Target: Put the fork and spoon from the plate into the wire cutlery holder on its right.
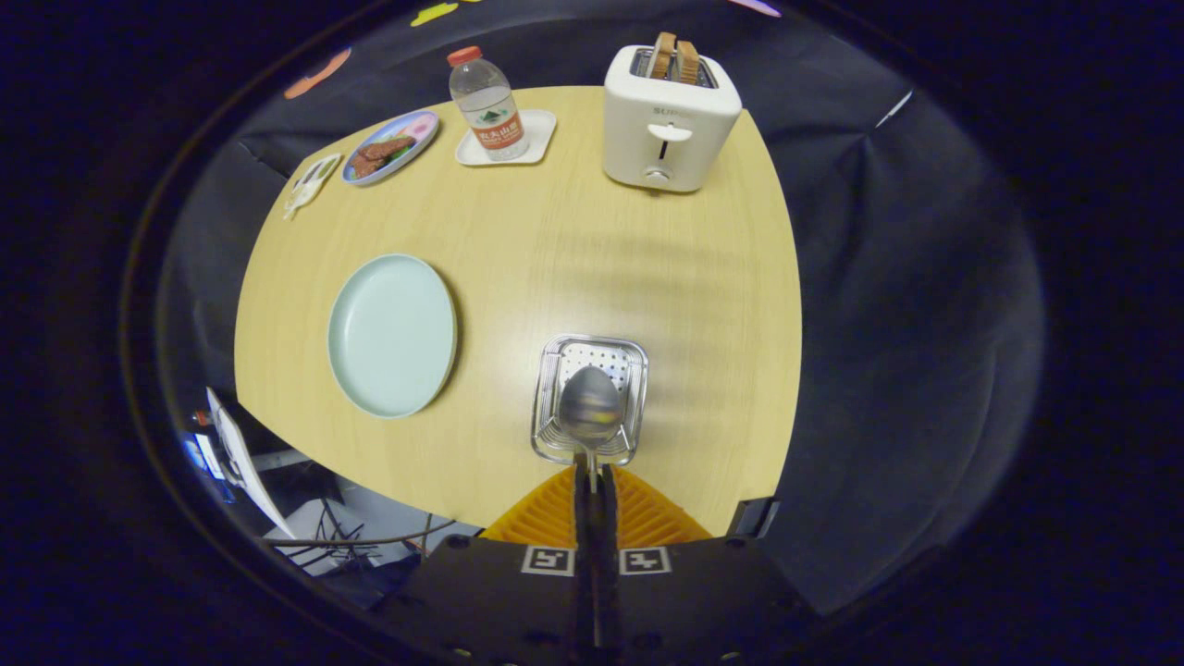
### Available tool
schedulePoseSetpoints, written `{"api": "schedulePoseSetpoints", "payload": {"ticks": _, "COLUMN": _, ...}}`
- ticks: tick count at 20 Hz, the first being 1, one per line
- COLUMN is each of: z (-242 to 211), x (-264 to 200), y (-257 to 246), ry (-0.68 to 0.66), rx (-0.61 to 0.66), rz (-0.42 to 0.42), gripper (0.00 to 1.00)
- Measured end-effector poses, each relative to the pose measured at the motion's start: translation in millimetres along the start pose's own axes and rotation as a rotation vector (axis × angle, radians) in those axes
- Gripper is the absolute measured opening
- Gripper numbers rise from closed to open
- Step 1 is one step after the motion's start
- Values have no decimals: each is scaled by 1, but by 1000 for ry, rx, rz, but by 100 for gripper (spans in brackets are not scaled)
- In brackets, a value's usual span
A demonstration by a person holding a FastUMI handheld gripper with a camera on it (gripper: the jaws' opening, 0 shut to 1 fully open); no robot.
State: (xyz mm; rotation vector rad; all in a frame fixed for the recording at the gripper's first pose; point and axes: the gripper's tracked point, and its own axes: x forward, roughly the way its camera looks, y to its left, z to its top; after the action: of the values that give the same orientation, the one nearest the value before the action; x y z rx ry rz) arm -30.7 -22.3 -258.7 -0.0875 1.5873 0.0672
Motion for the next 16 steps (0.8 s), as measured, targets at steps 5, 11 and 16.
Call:
{"api": "schedulePoseSetpoints", "payload": {"ticks": 5, "z": 7, "x": 2, "y": 9, "ry": -22, "rx": 26, "rz": 28, "gripper": 14}}
{"api": "schedulePoseSetpoints", "payload": {"ticks": 11, "z": 34, "x": -21, "y": 14, "ry": -197, "rx": 4, "rz": 15, "gripper": 48}}
{"api": "schedulePoseSetpoints", "payload": {"ticks": 16, "z": 67, "x": -68, "y": 33, "ry": -507, "rx": -4, "rz": 48, "gripper": 84}}
